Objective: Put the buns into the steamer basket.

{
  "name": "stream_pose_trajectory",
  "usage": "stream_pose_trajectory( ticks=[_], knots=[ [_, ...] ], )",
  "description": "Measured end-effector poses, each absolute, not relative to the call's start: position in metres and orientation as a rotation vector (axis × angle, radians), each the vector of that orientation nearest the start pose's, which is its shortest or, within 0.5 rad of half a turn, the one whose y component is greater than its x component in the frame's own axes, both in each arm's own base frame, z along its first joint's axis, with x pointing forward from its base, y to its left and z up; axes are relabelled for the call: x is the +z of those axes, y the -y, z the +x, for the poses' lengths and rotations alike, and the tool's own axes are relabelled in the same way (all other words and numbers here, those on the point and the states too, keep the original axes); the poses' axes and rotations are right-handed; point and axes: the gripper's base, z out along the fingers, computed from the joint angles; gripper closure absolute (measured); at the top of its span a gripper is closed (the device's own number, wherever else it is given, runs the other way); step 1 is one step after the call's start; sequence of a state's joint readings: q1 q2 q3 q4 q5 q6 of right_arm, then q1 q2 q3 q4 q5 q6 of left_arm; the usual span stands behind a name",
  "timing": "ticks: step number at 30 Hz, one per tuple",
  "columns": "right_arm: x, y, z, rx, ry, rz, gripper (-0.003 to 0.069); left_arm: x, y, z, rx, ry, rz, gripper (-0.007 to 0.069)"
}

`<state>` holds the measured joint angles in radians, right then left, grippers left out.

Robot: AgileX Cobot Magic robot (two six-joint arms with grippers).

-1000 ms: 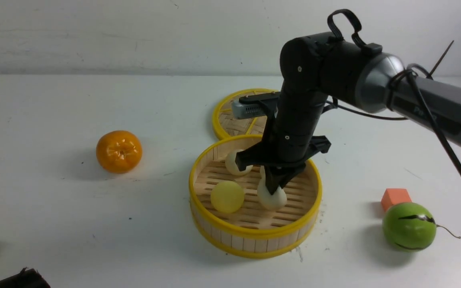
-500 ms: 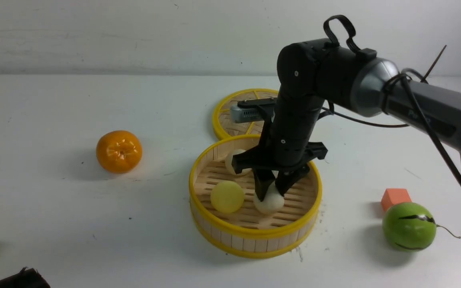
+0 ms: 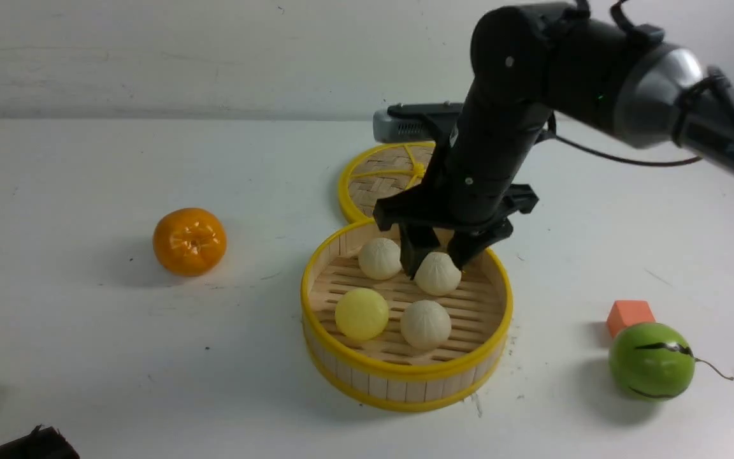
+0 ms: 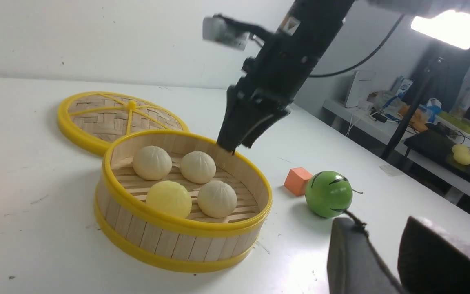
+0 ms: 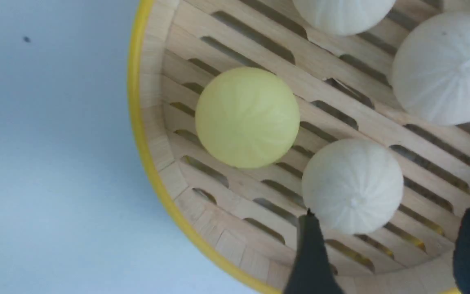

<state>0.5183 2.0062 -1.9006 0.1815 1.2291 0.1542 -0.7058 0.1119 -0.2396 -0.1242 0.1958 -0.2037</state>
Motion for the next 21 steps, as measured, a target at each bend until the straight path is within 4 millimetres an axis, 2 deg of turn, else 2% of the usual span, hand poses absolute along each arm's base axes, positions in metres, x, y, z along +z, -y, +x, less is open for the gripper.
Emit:
stream_pose_trajectory(
  ticks=[2,3,5,7,8,9,10,12,14,15,19,21],
  knots=[
    [0.332,-0.213,0.343,0.422,-2.765,-0.468,0.0286,0.27,0.037,0.04,-0.828,-1.578,0.324,0.0442],
    [0.33,-0.213,0.343,0.419,-2.773,-0.467,0.0286,0.27,0.037,0.04,-0.828,-1.578,0.324,0.0442],
    [0.353,-0.192,0.307,0.418,-2.755,-0.439,0.0376,0.27,0.037,0.04,-0.828,-1.578,0.324,0.0441],
    [0.364,-0.176,0.281,0.411,-2.746,-0.406,0.0445,0.27,0.037,0.04,-0.828,-1.578,0.324,0.0438],
    [0.367,-0.166,0.267,0.4,-2.752,-0.382,0.0482,0.27,0.037,0.04,-0.828,-1.578,0.324,0.0438],
    [0.364,-0.162,0.261,0.391,-2.764,-0.374,0.0496,0.27,0.037,0.04,-0.828,-1.578,0.324,0.0437],
    [0.367,-0.147,0.238,0.373,-2.764,-0.336,0.0557,0.27,0.037,0.04,-0.828,-1.578,0.324,0.0435],
    [0.369,-0.13,0.211,0.358,-2.752,-0.302,0.0615,0.27,0.037,0.04,-0.828,-1.578,0.324,0.0431],
    [0.37,-0.117,0.19,0.355,-2.737,-0.277,0.0652,0.27,0.037,0.04,-0.828,-1.578,0.324,0.0428],
    [0.372,-0.105,0.172,0.357,-2.708,-0.26,0.0669,0.27,0.037,0.04,-0.828,-1.578,0.324,0.0428],
    [0.37,-0.08,0.131,0.404,-2.573,-0.235,0.0678,0.27,0.037,0.04,-0.828,-1.578,0.324,0.0425],
    [0.372,-0.073,0.12,0.416,-2.509,-0.231,0.0678,0.27,0.037,0.04,-0.828,-1.578,0.324,0.0425]
  ],
)
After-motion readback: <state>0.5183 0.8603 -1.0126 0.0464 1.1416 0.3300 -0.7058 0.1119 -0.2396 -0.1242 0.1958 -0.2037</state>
